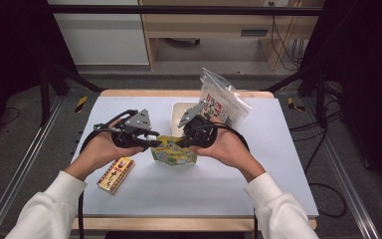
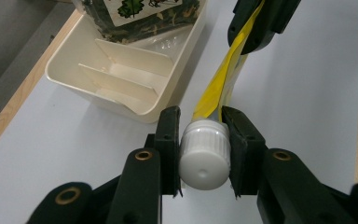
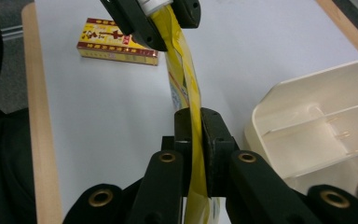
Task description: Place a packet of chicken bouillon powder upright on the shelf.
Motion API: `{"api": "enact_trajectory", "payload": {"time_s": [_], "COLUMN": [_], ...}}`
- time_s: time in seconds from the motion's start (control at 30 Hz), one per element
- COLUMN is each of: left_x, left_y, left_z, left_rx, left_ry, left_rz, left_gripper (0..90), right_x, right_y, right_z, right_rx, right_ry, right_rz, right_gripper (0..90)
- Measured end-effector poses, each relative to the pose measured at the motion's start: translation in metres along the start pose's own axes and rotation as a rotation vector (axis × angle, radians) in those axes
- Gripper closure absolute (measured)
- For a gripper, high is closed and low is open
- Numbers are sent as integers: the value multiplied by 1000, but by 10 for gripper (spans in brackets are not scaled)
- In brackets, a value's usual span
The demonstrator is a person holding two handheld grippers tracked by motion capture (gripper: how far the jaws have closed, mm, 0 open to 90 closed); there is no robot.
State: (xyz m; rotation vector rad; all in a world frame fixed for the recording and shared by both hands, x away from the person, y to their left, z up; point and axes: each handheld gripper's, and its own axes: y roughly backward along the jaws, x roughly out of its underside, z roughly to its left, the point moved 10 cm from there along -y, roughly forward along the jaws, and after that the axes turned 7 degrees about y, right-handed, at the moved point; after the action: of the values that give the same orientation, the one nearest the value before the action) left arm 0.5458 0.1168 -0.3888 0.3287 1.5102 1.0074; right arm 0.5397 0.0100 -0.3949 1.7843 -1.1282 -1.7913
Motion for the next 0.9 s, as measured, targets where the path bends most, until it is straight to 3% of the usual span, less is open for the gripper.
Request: {"api": "enact_trajectory", "payload": {"time_s": [0.13,0.2,0.23,0.33,0.4,0.47,0.5,0.53,0.57,0.67,0.7,0.8,0.87,0.9], "left_x": [-1,-3,-6,-8,-7,-6,-3,5,5,26,26,42,58,58], "left_y": [0,2,7,15,29,33,37,42,42,41,41,35,25,25], "left_z": [3,6,8,11,11,11,11,11,11,1,1,-9,-19,-19], "left_rx": [-23,-38,-46,-68,-96,-105,-115,-152,-152,-209,-209,-225,-231,-231], "left_ry": [13,26,65,93,126,139,147,162,162,171,171,209,230,230], "left_rz": [-10,-26,-78,-113,-162,-179,-187,-187,-187,-155,-155,-156,-143,-143], "left_gripper": [633,543,519,430,405,382,360,324,288,227,200,153,139,136], "right_x": [0,1,2,4,6,7,7,7,7,0,0,-9,-13,-13], "right_y": [1,2,4,9,11,14,15,17,17,28,28,42,49,49], "right_z": [2,1,0,-1,-1,1,1,1,1,-1,-1,-6,-8,-8], "right_rx": [-16,-14,-13,-24,-31,-34,-27,-20,-20,47,47,97,103,103], "right_ry": [-33,-49,-75,-155,-218,-257,-268,-284,-284,-332,-332,-391,-440,-440], "right_rz": [-9,-10,-21,-45,-63,-81,-87,-96,-96,-129,-129,-180,-212,-212], "right_gripper": [889,891,895,900,900,900,900,900,900,900,900,900,900,900]}}
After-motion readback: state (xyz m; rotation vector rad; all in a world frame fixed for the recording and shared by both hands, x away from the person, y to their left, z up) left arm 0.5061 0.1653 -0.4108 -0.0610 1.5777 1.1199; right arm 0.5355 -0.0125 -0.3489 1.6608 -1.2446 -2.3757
